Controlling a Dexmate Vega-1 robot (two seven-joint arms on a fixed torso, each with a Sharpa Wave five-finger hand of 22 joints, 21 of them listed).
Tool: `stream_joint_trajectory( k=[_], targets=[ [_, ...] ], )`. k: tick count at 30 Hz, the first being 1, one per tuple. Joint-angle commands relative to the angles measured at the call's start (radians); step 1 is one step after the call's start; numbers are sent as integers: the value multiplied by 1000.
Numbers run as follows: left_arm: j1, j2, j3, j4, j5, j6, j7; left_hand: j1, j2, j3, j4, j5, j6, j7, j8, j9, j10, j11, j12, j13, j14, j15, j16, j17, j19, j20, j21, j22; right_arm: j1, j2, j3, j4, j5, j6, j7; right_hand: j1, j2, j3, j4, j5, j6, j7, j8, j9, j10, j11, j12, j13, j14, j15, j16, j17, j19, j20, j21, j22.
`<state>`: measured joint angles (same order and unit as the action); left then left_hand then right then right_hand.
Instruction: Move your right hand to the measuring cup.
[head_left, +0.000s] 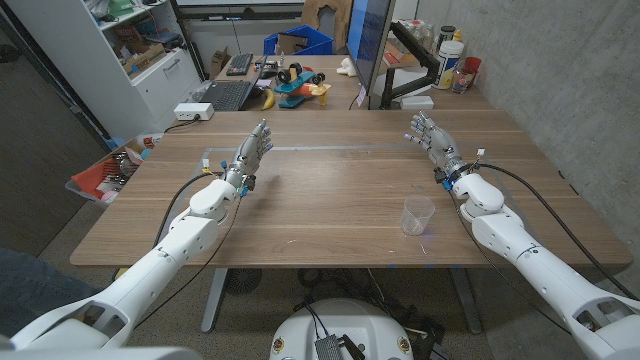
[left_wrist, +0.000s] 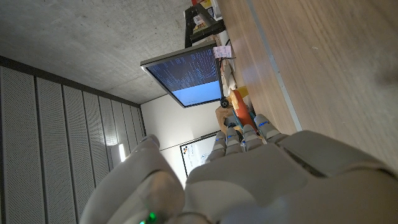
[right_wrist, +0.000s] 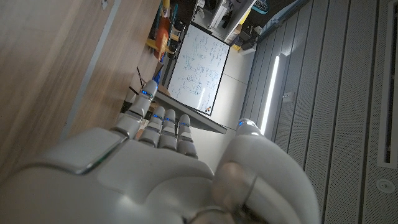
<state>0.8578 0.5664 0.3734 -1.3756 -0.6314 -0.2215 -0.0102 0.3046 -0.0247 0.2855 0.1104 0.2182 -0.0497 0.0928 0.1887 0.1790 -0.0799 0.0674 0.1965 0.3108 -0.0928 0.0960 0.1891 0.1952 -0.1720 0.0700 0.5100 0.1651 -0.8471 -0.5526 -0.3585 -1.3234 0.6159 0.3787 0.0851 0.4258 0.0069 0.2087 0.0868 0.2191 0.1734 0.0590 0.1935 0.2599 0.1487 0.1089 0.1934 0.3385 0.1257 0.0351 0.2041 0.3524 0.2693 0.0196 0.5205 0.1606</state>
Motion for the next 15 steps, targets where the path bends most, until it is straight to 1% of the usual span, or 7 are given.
stream_joint_trajectory(
  k=[1,5,9,15],
  targets=[
    [-6,4,3,-4,6,8,1,0,9,0,-7,-2,6,2,5,2,-1,1,8,0,-7,1,7,-1,-30,6,-4,6,-7,4,9,23,-1,83,41,-1,3,2,-9,0,5,-11,4,-2,11,-4,7,-1,13,0,8,-1,12,2,-8,4],
    [-8,4,4,-4,4,13,0,0,9,0,-8,-2,7,2,5,2,0,2,8,-2,-6,0,7,-2,-30,7,-6,6,-11,0,11,26,-7,101,48,-2,2,1,-10,0,6,-11,4,-4,16,-5,8,-4,16,-1,9,-4,15,1,-10,4],
    [-9,7,6,-5,5,20,-3,0,9,0,-8,-2,9,1,5,2,0,2,8,-4,-6,-1,7,-2,-28,7,-7,6,-8,2,11,46,-9,132,70,-4,1,0,-11,0,8,-13,4,-7,18,-5,8,-7,19,-3,9,-6,21,0,-11,4],
    [-11,13,8,-12,10,28,-2,0,10,-1,-9,-3,11,0,5,2,1,3,9,-7,-6,-2,7,-3,-27,8,-10,6,-15,-5,11,41,-23,148,66,-6,-2,-2,-11,0,10,-18,5,-11,25,-8,10,-12,25,-5,11,-10,26,-1,-15,4]
  ],
)
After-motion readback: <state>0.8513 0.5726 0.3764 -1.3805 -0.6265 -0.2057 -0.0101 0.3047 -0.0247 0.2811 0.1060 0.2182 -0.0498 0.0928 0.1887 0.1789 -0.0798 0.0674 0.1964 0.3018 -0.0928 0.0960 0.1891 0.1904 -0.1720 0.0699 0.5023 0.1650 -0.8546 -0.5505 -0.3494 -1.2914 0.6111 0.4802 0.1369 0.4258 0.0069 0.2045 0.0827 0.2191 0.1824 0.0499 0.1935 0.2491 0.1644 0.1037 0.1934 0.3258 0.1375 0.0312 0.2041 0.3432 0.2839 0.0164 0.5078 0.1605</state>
